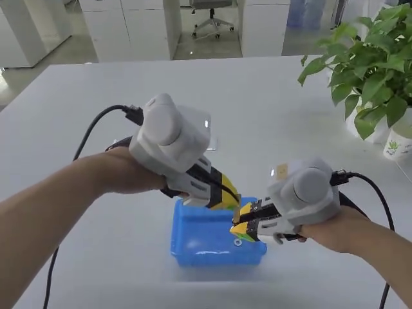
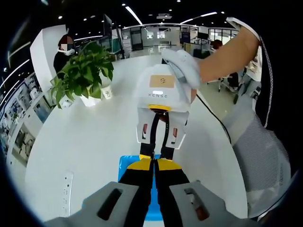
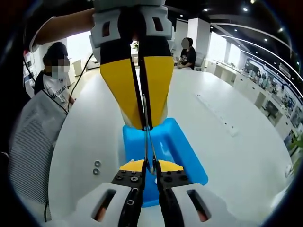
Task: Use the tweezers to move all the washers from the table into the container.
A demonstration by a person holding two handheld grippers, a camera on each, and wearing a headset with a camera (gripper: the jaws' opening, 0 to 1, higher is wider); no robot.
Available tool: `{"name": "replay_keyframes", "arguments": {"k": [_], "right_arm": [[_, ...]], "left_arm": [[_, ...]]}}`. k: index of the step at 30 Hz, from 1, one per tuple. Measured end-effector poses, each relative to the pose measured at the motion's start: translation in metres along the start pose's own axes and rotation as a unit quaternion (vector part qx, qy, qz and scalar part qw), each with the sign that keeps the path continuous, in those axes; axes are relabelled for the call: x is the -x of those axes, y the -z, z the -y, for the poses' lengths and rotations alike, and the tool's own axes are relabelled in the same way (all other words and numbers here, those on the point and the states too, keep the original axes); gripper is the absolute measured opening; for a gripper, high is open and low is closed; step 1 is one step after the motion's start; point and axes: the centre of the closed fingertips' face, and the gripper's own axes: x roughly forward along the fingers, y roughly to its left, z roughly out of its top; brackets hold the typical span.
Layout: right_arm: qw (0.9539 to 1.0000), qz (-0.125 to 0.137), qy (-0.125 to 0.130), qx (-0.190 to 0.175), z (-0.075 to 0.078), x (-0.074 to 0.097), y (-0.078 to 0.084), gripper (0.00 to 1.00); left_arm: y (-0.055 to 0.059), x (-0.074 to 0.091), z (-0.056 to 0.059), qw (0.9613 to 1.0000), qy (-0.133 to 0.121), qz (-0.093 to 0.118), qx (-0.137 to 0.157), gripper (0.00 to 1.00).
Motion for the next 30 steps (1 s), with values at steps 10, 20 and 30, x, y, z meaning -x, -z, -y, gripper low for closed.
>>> {"name": "replay_keyframes", "arguments": {"k": [10,20,30], "right_arm": [[1.0,-0.003,-0.002,-0.007,0.012,-0.011,0.017,0.11],[0.9999,-0.008,-0.004,-0.006,0.019,-0.022,0.029,0.11],[0.9998,-0.017,-0.011,0.006,0.02,-0.03,0.033,0.11]], "left_arm": [[0.01,-0.017,-0.009,1.0,0.003,-0.003,0.0,0.04],[0.022,-0.028,-0.016,1.0,0.001,-0.008,0.003,0.04],[0.03,-0.032,-0.018,0.9999,-0.002,-0.015,-0.001,0.04]]}}
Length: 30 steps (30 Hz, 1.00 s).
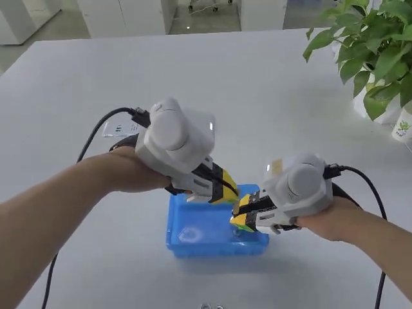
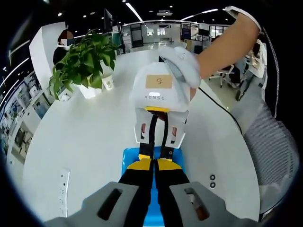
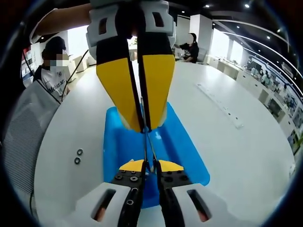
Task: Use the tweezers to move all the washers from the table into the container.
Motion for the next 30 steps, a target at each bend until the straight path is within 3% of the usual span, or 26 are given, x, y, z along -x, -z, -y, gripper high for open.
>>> {"name": "replay_keyframes", "arguments": {"k": [14,30], "right_arm": [[0.9999,-0.01,-0.006,0.005,-0.0017,-0.0026,0.0006,0.12],[0.9999,-0.007,-0.005,0.008,-0.0032,0.0009,-0.0033,0.12]], "left_arm": [[0.004,-0.0011,-0.0012,1.0,0.002,-0.001,-0.003,0.05],[-0.001,0.0028,0.0008,1.0,0.002,0.004,0.0,0.04]]}}
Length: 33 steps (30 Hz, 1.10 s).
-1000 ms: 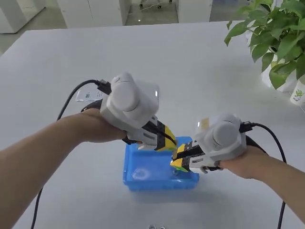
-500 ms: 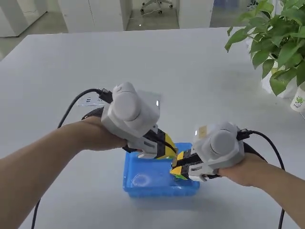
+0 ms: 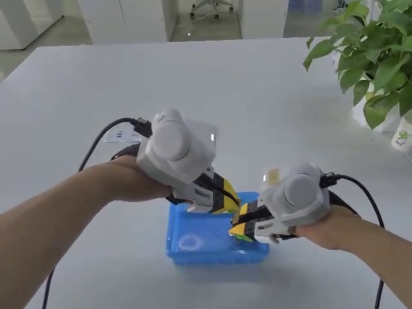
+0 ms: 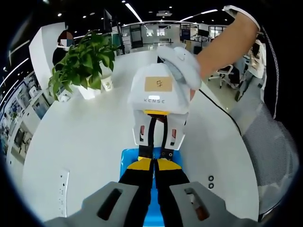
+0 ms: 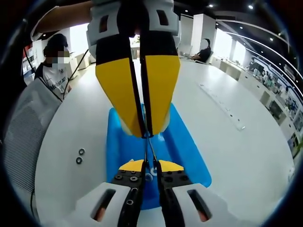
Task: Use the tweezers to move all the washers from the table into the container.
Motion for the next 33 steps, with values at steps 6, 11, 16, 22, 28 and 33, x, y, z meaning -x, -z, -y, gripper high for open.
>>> {"name": "replay_keyframes", "arguments": {"k": [6,11,16,22,28,33], "right_arm": [[1.0,0.004,0.003,0.005,-0.005,0.006,-0.007,0.12],[0.9999,0.005,0.006,0.01,-0.008,0.011,-0.012,0.12],[0.9999,0.007,0.007,0.012,-0.012,0.017,-0.016,0.12],[0.9998,0.013,0.011,0.013,-0.018,0.026,-0.024,0.12],[0.9997,0.014,0.013,0.015,-0.027,0.034,-0.029,0.12],[0.9996,0.017,0.016,0.015,-0.035,0.039,-0.032,0.12]], "left_arm": [[-0.006,0.007,0.004,1.0,-0.002,0.001,0.0,0.04],[-0.011,0.012,0.009,1.0,-0.004,0.001,-0.002,0.04],[-0.017,0.017,0.013,1.0,-0.005,0.001,0.001,0.04],[-0.027,0.025,0.021,1.0,-0.007,0.005,-0.001,0.04],[-0.035,0.03,0.03,0.9999,-0.008,0.007,-0.005,0.04],[-0.04,0.033,0.038,0.9999,-0.009,0.006,-0.01,0.04]]}}
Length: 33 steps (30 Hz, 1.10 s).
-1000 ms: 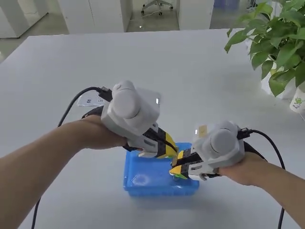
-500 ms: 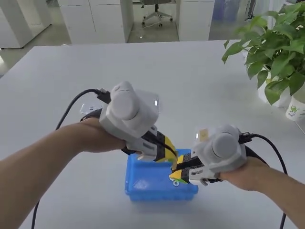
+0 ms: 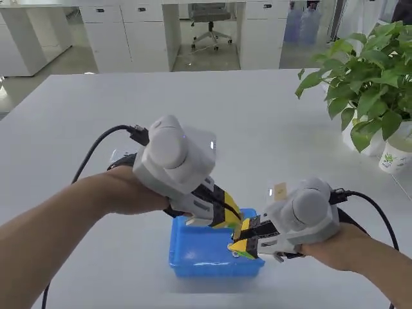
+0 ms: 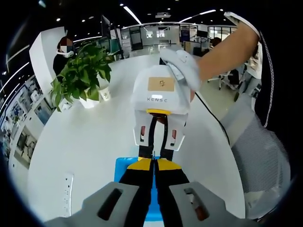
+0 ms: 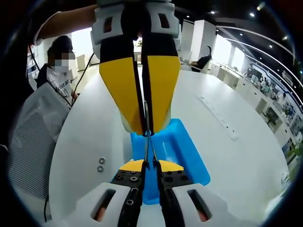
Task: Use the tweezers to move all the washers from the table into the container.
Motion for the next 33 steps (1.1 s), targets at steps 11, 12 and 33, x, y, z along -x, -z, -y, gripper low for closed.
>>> {"name": "replay_keyframes", "arguments": {"k": [11,12,33], "right_arm": [[1.0,0.003,0.003,-0.001,-0.02,0.007,-0.002,0.12],[1.0,0.003,0.003,-0.001,-0.022,0.008,-0.002,0.12],[0.9997,0.006,-0.006,-0.023,-0.059,0.003,0.008,0.12]], "left_arm": [[-0.005,0.003,0.018,1.0,0.0,0.003,0.0,0.04],[-0.005,0.004,0.021,1.0,-0.001,0.004,0.0,0.04],[0.003,-0.002,0.056,0.9999,0.003,0.011,0.007,0.04]]}}
